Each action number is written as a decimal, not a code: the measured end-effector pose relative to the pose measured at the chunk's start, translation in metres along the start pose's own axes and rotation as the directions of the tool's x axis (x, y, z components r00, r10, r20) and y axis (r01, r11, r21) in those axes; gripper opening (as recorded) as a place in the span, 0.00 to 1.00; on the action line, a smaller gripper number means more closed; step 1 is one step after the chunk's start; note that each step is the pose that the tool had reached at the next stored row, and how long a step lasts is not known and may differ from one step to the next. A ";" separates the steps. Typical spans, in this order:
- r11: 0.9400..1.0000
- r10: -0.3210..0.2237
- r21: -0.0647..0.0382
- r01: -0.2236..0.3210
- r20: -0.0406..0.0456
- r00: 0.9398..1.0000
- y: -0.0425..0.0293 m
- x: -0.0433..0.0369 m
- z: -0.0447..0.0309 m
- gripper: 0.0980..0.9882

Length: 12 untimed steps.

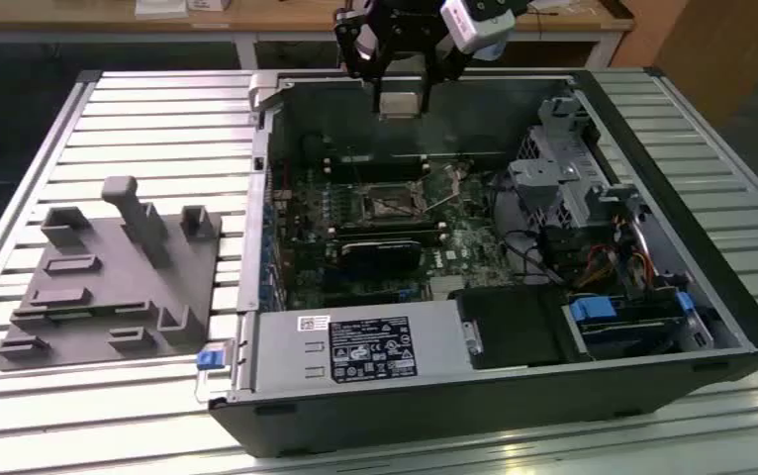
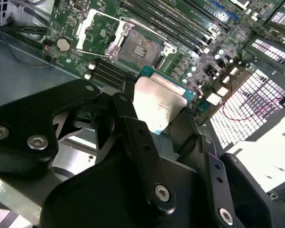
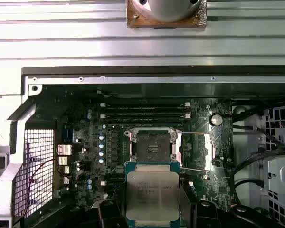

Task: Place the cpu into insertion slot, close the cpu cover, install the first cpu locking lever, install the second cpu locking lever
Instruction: 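Place the cpu into insertion slot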

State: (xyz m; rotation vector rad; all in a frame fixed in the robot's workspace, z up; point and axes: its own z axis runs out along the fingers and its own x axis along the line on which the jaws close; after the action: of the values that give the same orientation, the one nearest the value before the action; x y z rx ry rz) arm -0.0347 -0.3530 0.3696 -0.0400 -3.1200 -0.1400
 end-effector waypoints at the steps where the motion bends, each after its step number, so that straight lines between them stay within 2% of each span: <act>1: 1.000 0.000 0.000 0.000 0.000 1.000 0.0000 0.0000 0.0000 0.49; 12: 1.000 0.000 0.000 0.000 0.000 1.000 0.0000 0.0000 0.0001 0.49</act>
State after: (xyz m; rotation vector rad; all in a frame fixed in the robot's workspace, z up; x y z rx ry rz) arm -0.0347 -0.3530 0.3694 -0.0400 -3.1200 -0.1399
